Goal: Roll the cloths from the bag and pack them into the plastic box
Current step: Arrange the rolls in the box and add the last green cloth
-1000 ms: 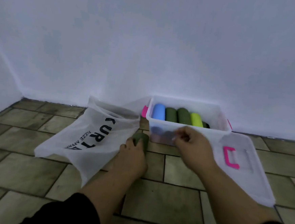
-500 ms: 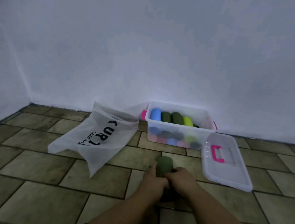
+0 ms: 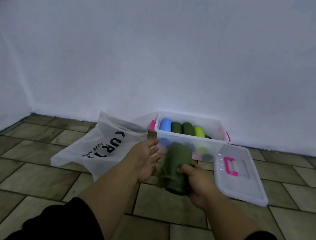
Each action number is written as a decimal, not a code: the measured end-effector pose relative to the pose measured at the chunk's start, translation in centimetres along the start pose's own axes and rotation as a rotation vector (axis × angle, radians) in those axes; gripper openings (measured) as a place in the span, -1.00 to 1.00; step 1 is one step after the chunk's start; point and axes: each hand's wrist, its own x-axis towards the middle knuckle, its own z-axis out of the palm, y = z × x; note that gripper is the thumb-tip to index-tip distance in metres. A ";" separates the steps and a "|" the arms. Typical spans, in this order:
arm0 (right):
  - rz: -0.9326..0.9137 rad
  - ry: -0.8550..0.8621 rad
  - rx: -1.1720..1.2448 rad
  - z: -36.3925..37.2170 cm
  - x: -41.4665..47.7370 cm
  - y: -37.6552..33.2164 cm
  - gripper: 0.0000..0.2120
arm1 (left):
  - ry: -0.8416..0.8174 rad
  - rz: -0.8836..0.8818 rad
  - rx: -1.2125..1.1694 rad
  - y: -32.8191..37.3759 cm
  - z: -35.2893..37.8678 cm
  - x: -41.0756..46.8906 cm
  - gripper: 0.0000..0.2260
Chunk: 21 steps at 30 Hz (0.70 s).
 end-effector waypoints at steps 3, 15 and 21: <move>0.139 0.072 0.073 -1.7 0.4 -0.1 -0.73 | 0.154 -0.080 -0.005 -1.2 -1.8 0.5 -0.67; -0.816 0.171 -1.390 -1.2 2.4 0.1 -0.45 | -0.083 -0.282 -0.006 -4.7 -2.3 2.5 -0.60; -0.731 -0.023 -1.715 -1.6 1.1 5.1 -0.51 | 0.258 -0.033 0.165 -2.7 -3.7 3.8 -0.80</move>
